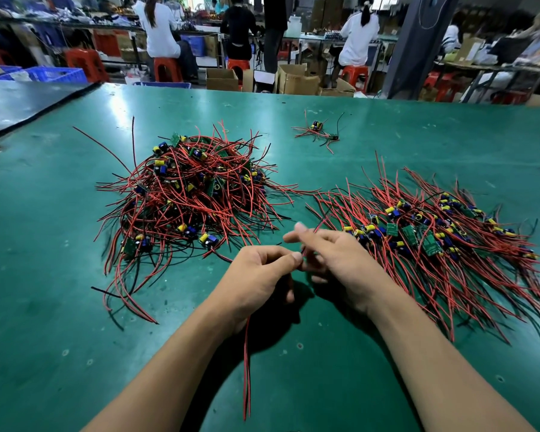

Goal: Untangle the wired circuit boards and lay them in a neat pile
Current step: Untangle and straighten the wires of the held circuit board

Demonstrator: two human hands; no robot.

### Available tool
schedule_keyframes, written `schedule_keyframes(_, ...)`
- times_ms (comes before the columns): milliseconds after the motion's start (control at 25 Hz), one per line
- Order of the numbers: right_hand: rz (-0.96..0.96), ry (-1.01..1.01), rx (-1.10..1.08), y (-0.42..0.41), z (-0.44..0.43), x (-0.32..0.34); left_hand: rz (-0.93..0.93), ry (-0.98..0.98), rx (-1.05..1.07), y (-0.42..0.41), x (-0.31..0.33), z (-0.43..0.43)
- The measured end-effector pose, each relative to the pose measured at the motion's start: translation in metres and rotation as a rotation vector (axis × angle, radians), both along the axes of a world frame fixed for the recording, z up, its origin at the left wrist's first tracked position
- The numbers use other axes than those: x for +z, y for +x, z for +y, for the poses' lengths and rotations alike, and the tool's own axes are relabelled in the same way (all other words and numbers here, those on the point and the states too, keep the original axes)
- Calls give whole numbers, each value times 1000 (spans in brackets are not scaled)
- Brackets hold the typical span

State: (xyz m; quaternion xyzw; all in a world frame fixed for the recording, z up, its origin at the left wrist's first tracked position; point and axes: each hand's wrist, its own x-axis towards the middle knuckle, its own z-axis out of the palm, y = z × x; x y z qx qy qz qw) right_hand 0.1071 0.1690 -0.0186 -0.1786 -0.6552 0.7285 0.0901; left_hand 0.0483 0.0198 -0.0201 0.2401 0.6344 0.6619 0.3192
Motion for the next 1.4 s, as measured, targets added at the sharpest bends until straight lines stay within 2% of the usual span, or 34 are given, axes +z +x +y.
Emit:
schedule_keyframes(80, -35, 26, 133, 4, -8, 0, -37, 22, 19, 1, 1, 1)
schedule_keyframes(200, 22, 44, 55, 5, -6, 0, -4, 0, 19, 3, 3, 1)
schedule_keyframes(360, -6, 572, -195, 4, 12, 0, 69, -47, -28, 5, 5, 0)
schedule_keyframes(480, -1, 763, -370, 5, 21, -1, 118, -66, -60, 7, 6, 1)
schedule_keyframes(560, -13, 806, -422, 3, 21, -1, 129, -75, -69, 7, 6, 2)
schedule_keyframes(600, -30, 782, -432, 2, 20, -2, 130, -78, -71, 7, 7, 1)
schedule_keyframes(640, -38, 675, -442, 0, 18, -1, 130, -80, -73, 6, 7, 1)
schedule_keyframes(760, -18, 15, -423, -4, 11, 5, 130, -83, -84, 4, 6, -1)
schedule_keyframes(840, -31, -234, -384, -2, 9, 10, 125, -88, -84, 3, 5, -2)
schedule_keyframes(920, -43, -264, -372, -1, 10, 12, 105, -95, -91, 3, 3, -2)
schedule_keyframes(1160, -48, -45, -372, 3, 8, 10, 20, -68, -51, 7, 1, 2)
schedule_keyframes(1400, -121, -14, -355, 4, 6, 15, -292, 15, 13, 2, 12, 4)
